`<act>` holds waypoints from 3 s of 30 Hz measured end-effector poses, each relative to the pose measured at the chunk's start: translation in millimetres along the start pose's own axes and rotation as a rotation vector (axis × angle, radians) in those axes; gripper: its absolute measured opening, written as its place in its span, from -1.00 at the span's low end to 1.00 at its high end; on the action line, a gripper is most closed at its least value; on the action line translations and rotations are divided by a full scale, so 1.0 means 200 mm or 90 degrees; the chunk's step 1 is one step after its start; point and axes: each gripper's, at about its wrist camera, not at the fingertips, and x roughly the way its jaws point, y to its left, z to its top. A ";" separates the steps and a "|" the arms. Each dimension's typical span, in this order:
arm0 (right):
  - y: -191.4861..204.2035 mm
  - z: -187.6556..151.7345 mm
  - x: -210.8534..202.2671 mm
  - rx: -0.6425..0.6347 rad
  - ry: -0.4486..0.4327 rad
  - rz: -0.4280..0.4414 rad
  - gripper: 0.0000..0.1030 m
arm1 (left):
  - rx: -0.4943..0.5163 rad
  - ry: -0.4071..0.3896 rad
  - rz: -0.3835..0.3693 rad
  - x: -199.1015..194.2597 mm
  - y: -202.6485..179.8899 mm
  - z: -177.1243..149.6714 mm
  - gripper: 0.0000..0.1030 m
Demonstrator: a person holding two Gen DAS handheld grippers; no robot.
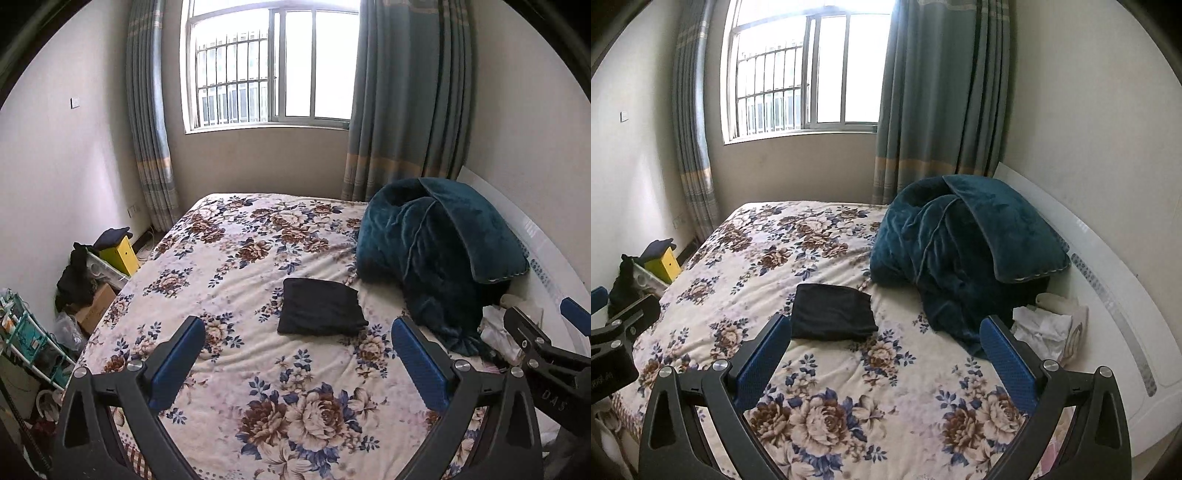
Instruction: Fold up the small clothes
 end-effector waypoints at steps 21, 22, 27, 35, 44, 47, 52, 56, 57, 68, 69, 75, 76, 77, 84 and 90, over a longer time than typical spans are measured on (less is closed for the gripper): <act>-0.02 0.00 0.02 -0.005 -0.010 0.029 1.00 | 0.007 -0.009 0.011 -0.06 -0.03 0.01 1.00; -0.02 0.00 0.02 -0.004 -0.010 0.030 1.00 | 0.007 -0.010 0.013 -0.06 -0.02 0.01 1.00; -0.02 0.00 0.02 -0.006 -0.013 0.034 1.00 | 0.008 -0.011 0.009 -0.07 -0.02 0.02 1.00; -0.02 0.00 0.02 -0.006 -0.015 0.033 1.00 | 0.009 -0.011 0.007 -0.07 -0.01 0.02 1.00; 0.00 0.03 0.02 -0.009 -0.020 0.039 1.00 | 0.009 -0.012 0.009 -0.07 0.00 0.04 1.00; 0.00 0.04 0.02 -0.009 -0.021 0.040 1.00 | 0.006 -0.014 0.010 -0.08 0.01 0.04 1.00; 0.01 0.05 0.02 -0.009 -0.021 0.041 1.00 | 0.008 -0.013 0.012 -0.08 0.01 0.04 1.00; 0.02 0.06 0.02 -0.008 -0.021 0.042 1.00 | 0.008 -0.014 0.014 -0.08 0.02 0.05 1.00; 0.02 0.06 0.02 -0.008 -0.021 0.042 1.00 | 0.005 -0.014 0.015 -0.09 0.02 0.05 1.00; 0.05 0.08 0.03 -0.010 -0.022 0.043 1.00 | -0.003 -0.014 0.022 -0.12 0.02 0.05 1.00; 0.05 0.08 0.02 -0.008 -0.022 0.044 1.00 | -0.004 -0.014 0.024 -0.12 0.02 0.04 1.00; 0.05 0.08 0.02 -0.007 -0.023 0.044 1.00 | -0.006 -0.014 0.029 -0.12 0.00 0.04 1.00; 0.05 0.08 0.02 -0.007 -0.024 0.044 1.00 | -0.007 -0.014 0.028 -0.12 0.00 0.04 1.00; 0.05 0.08 0.02 -0.008 -0.024 0.043 1.00 | -0.007 -0.014 0.029 -0.12 0.00 0.05 1.00; 0.06 0.07 0.02 -0.007 -0.024 0.044 1.00 | -0.007 -0.018 0.037 -0.12 -0.02 0.03 1.00; 0.06 0.07 0.01 -0.006 -0.025 0.041 1.00 | -0.007 -0.023 0.041 -0.13 -0.03 0.02 1.00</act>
